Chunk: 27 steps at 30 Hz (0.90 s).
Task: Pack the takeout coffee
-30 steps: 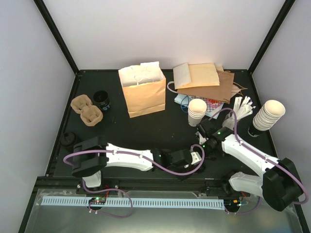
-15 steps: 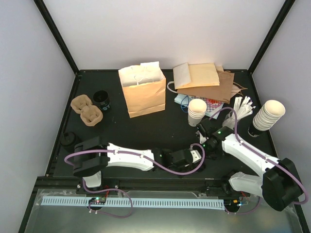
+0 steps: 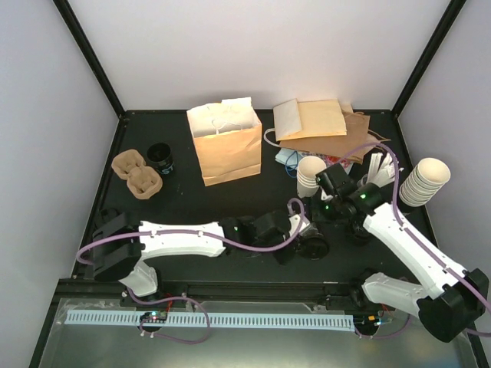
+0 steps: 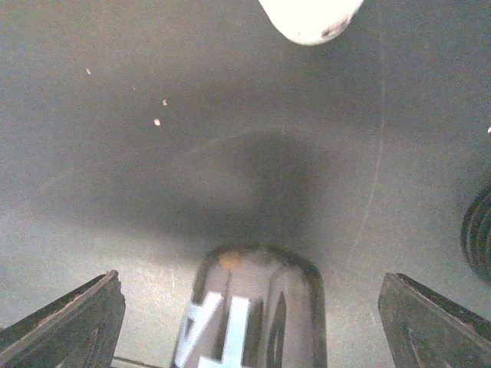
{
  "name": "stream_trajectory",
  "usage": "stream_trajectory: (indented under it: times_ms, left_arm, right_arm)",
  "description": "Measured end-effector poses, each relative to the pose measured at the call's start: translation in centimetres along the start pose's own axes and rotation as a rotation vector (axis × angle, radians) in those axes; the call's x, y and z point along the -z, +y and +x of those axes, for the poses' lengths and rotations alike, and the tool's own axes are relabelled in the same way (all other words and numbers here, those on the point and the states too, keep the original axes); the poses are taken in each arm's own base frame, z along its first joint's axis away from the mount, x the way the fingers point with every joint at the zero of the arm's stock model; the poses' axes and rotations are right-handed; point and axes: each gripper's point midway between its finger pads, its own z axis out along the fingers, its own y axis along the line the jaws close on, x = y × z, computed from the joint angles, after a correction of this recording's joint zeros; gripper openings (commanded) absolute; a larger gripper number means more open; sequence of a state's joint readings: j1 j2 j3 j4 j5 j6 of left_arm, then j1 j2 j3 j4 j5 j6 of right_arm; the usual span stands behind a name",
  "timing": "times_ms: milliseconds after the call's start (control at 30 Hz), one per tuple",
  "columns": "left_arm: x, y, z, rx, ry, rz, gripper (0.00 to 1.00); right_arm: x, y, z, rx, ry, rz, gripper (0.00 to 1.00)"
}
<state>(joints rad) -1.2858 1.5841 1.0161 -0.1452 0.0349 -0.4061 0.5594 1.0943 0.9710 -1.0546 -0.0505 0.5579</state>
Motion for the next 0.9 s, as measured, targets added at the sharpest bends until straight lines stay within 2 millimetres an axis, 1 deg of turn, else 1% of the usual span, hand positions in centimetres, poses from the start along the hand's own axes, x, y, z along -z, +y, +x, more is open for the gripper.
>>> stream_trajectory:
  times_ms: [100,133,200,267,300,400,500,533,567,600,667,800,900]
  left_arm:
    - [1.2,0.3,-0.8,0.064,-0.009,0.063,0.24]
    - [1.8,0.9,-0.8,0.107,-0.001,0.080,0.24]
    - [2.7,2.9,-0.5,0.205,0.015,0.086,0.25]
    - [3.7,5.2,0.3,0.310,0.035,0.079,0.25]
    - [4.4,6.6,0.9,0.378,0.044,0.075,0.25]
    - [6.3,9.6,2.2,0.535,0.054,0.079,0.25]
    - [8.0,11.6,2.8,0.667,0.044,0.106,0.24]
    - [8.7,12.2,3.0,0.716,0.034,0.123,0.24]
    - [9.3,12.7,3.1,0.760,0.025,0.143,0.24]
    - [9.9,12.6,3.5,0.806,0.024,0.181,0.24]
    - [10.9,14.0,3.7,0.886,-0.005,0.205,0.24]
    - [11.6,15.4,5.1,1.016,-0.005,0.257,0.26]
    - [12.0,15.9,4.9,1.061,-0.016,0.303,0.26]
  right_arm:
    - [1.2,0.2,-1.7,0.006,-0.069,0.009,0.94]
    - [1.9,0.4,-2.3,0.010,-0.093,0.002,0.94]
    - [3.3,1.0,-3.6,0.017,-0.147,-0.016,0.94]
    - [4.3,1.4,-4.5,0.023,-0.189,-0.025,0.94]
    - [4.6,1.6,-4.9,0.026,-0.203,-0.028,0.93]
    - [4.4,1.8,-5.2,0.034,-0.205,-0.030,0.93]
    - [3.9,2.3,-5.3,0.051,-0.201,-0.052,0.94]
    - [3.8,2.7,-5.3,0.064,-0.200,-0.078,0.93]
    - [3.6,3.1,-5.2,0.074,-0.199,-0.099,0.94]
    - [3.5,3.7,-5.2,0.089,-0.200,-0.136,0.94]
    - [3.3,4.9,-4.9,0.114,-0.199,-0.209,0.92]
    - [2.6,7.5,-4.2,0.155,-0.181,-0.372,0.91]
    - [1.7,9.2,-3.7,0.173,-0.151,-0.455,0.91]
